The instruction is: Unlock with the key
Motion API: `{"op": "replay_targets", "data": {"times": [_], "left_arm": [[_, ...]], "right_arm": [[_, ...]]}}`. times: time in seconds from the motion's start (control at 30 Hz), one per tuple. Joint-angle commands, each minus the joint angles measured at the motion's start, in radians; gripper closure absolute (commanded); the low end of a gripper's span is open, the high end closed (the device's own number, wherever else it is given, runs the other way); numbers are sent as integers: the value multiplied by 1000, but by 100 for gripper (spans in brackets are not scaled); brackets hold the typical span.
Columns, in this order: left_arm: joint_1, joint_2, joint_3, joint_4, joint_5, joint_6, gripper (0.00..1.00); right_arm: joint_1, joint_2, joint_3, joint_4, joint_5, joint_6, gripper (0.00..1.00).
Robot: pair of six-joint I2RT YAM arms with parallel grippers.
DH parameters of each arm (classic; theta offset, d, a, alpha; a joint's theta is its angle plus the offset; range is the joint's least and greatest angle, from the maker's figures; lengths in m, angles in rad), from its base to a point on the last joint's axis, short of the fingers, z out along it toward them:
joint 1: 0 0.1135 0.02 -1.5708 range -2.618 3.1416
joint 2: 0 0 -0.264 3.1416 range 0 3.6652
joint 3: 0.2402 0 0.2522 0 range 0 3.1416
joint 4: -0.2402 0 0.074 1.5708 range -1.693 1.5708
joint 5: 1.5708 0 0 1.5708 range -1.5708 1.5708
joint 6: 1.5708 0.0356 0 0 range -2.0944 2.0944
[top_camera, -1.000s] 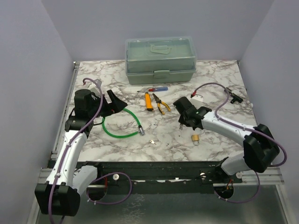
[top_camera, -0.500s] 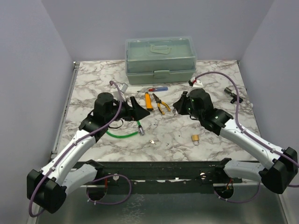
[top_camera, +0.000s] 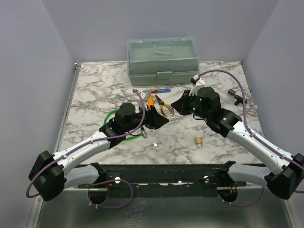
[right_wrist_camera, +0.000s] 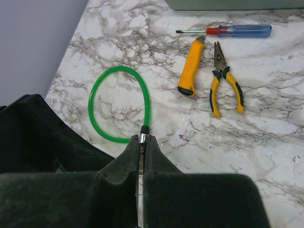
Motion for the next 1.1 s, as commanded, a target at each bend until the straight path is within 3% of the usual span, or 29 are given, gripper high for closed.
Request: {"op": "replay_targets", "data": {"times": [0.0, 0.37, 0.9, 1.07], "left_arm": [[-40, 33, 22, 102, -109, 27, 56], [-65, 71, 46, 150, -157, 48, 63], [-89, 102, 74, 161, -196, 45, 63], [-92, 101, 80, 160, -185, 39, 56]], "right_arm": [[1, -24, 26, -11, -63, 7, 100], [2, -42, 17, -35, -86, 16, 100], [3, -36, 12, -41, -108, 19, 100], [3, -35, 8, -45, -94, 19, 100]]}}
